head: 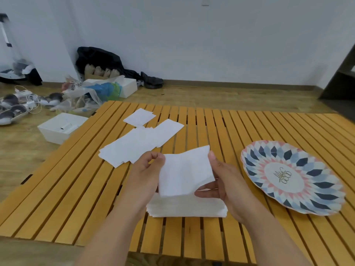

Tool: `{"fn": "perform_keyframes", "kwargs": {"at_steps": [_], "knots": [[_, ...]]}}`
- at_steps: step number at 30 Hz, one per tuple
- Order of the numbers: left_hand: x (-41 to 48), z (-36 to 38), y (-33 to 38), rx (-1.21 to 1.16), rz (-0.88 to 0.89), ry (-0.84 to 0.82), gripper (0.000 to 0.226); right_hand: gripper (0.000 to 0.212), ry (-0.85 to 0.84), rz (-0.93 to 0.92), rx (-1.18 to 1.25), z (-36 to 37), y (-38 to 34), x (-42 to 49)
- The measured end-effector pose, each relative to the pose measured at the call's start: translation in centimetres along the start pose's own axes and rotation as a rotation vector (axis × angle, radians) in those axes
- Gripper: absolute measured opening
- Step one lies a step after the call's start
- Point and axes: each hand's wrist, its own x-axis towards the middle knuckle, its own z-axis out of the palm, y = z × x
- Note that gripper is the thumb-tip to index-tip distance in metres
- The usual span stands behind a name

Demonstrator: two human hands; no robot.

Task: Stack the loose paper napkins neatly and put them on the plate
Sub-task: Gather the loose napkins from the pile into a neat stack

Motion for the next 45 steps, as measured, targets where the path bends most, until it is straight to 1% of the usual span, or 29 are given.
{"fn": "perform_keyframes", "kwargs": {"at_steps": [3, 4, 6, 8, 10, 12, 14, 16, 18, 19, 20, 21, 23, 24, 25, 26, 28, 30, 31, 35, 38, 40, 45], "knots": [[1.2, -0.3, -0.3, 0.08, 0.053, -0.016, 0.018, 0.068, 0.079, 0.034, 0.024, 0.2, 0.0, 0.3], [1.7, -0.4, -0.4, 0.112, 0.066, -0.022, 0.017, 0.064, 0.107, 0.043, 0.035, 0.2, 0.1, 0.4], [2.4, -0.5, -0.7, 0.181, 0.08, -0.031, 0.015, 0.048, 0.144, 0.064, -0.03, 0.2, 0.1, 0.6], [2.9, -0.6, -1.3, 0.269, 0.088, -0.021, 0.014, 0.032, 0.168, 0.098, -0.254, 0.0, 0.5, 0.7], [3.4, -0.8, -2.0, 0.399, 0.111, 0.007, 0.012, 0.031, 0.194, 0.119, -0.545, -0.1, 1.3, 1.0], [3.7, -1.2, -2.8, 0.486, 0.129, 0.059, 0.007, 0.032, 0.218, 0.11, -0.782, -0.1, 2.0, 1.1], [4.1, -1.9, -3.1, 0.582, 0.152, 0.148, 0.005, 0.037, 0.25, 0.084, -0.948, 0.1, 2.4, 1.1], [4.4, -2.9, -3.3, 0.681, 0.179, 0.256, 0.01, 0.041, 0.274, 0.05, -1.114, 0.2, 2.8, 1.1], [5.0, -3.9, -3.6, 0.756, 0.212, 0.345, 0.015, 0.035, 0.316, 0.011, -1.282, 0.4, 2.8, 0.9], [5.5, -4.4, -4.0, 0.792, 0.237, 0.371, 0.017, 0.029, 0.349, -0.03, -1.313, 0.5, 2.6, 0.9], [6.1, -4.8, -4.4, 0.833, 0.264, 0.376, 0.019, 0.026, 0.372, -0.082, -1.315, 0.6, 2.5, 0.8], [6.8, -5.2, -4.9, 0.872, 0.286, 0.365, 0.021, 0.032, 0.391, -0.153, -1.3, 0.5, 2.6, 0.8], [8.2, -5.9, -5.9, 0.931, 0.319, 0.321, 0.025, 0.053, 0.385, -0.345, -1.319, 0.4, 2.8, 0.8], [8.9, -6.1, -6.5, 0.95, 0.339, 0.304, 0.025, 0.057, 0.381, -0.44, -1.359, 0.3, 3.0, 0.8], [9.4, -6.3, -6.9, 0.968, 0.359, 0.292, 0.025, 0.055, 0.369, -0.509, -1.382, 0.5, 2.9, 0.7], [9.9, -6.4, -7.3, 0.993, 0.376, 0.285, 0.024, 0.048, 0.339, -0.543, -1.403, 0.6, 2.9, 0.6], [10.4, -6.3, -8.0, 1.066, 0.413, 0.286, 0.022, 0.033, 0.215, -0.531, -1.431, 0.8, 3.3, 0.7], [10.7, -6.2, -8.3, 1.108, 0.443, 0.318, 0.02, 0.03, 0.098, -0.452, -1.372, 0.7, 4.0, 1.0], [10.9, -6.2, -8.3, 1.111, 0.457, 0.339, 0.018, 0.031, 0.074, -0.442, -1.344, 0.5, 4.2, 1.1], [11.1, -6.4, -8.5, 1.105, 0.478, 0.377, 0.011, 0.031, 0.071, -0.434, -1.304, 0.4, 4.4, 1.4], [11.0, -6.5, -8.1, 1.001, 0.431, 0.42, 0.015, 0.032, 0.064, -0.427, -1.301, 0.4, 4.3, 1.4], [10.7, -6.6, -7.0, 0.943, 0.436, 0.467, 0.016, 0.032, 0.064, -0.434, -1.297, 0.3, 4.3, 1.5], [8.6, -6.8, -2.3, 0.869, 0.618, 0.595, 0.015, 0.036, 0.072, -0.413, -1.275, 0.3, 4.1, 1.5]]}}
